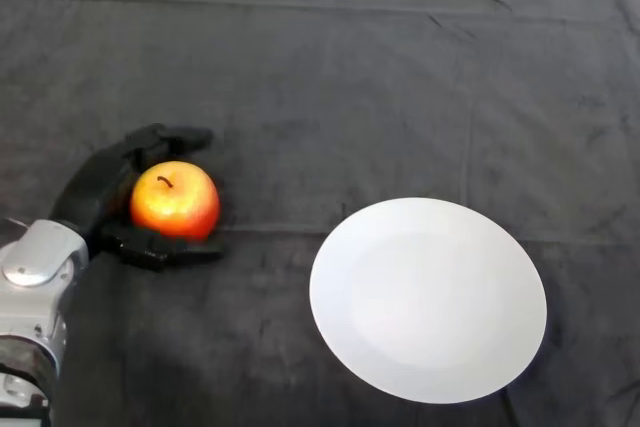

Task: Move the apple to the plate

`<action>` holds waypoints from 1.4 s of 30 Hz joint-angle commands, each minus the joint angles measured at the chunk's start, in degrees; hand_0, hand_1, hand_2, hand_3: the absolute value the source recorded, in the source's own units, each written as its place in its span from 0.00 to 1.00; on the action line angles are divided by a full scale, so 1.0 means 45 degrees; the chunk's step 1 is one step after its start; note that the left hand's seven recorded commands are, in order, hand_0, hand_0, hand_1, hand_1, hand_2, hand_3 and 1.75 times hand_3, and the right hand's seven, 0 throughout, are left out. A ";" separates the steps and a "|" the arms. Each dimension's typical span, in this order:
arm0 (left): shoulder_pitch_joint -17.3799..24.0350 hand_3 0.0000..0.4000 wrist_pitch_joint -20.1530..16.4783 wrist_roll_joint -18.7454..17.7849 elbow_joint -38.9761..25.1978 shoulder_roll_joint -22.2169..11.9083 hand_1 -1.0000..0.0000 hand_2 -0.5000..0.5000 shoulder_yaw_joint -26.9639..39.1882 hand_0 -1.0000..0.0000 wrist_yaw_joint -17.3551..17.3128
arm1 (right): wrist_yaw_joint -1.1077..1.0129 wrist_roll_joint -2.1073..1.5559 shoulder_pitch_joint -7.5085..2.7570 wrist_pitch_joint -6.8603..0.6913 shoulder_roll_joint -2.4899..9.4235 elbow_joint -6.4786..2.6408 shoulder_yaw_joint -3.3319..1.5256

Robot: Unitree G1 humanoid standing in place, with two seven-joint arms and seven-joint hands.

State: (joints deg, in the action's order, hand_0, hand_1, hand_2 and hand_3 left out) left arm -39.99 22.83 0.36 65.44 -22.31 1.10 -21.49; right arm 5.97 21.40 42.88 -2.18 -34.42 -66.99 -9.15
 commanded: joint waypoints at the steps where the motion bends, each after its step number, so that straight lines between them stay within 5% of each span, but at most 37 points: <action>1: -0.0014 1.00 -0.0477 0.0481 -0.0315 0.0004 0.04 0.48 -0.0469 0.00 -0.0162 | -0.0040 -0.0101 -0.0326 -0.0155 -0.0074 0.0156 0.0111; 25: 0.0848 1.00 0.0388 0.2121 -0.4291 0.0716 0.02 0.49 -0.1803 0.00 0.2536 | -0.0054 -0.0115 -0.0393 -0.0202 -0.0077 0.0279 0.0127; 42: 0.1854 1.00 -0.0416 0.2336 -0.7437 0.1723 0.01 0.49 -0.4064 0.00 0.3554 | -0.0076 -0.0134 -0.0481 -0.0270 -0.0083 0.0449 0.0150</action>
State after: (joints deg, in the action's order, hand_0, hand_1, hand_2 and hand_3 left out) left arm -34.30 21.49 10.42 33.98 -14.31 -16.87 -6.35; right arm 5.97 21.39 42.87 -2.77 -34.50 -66.20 -9.10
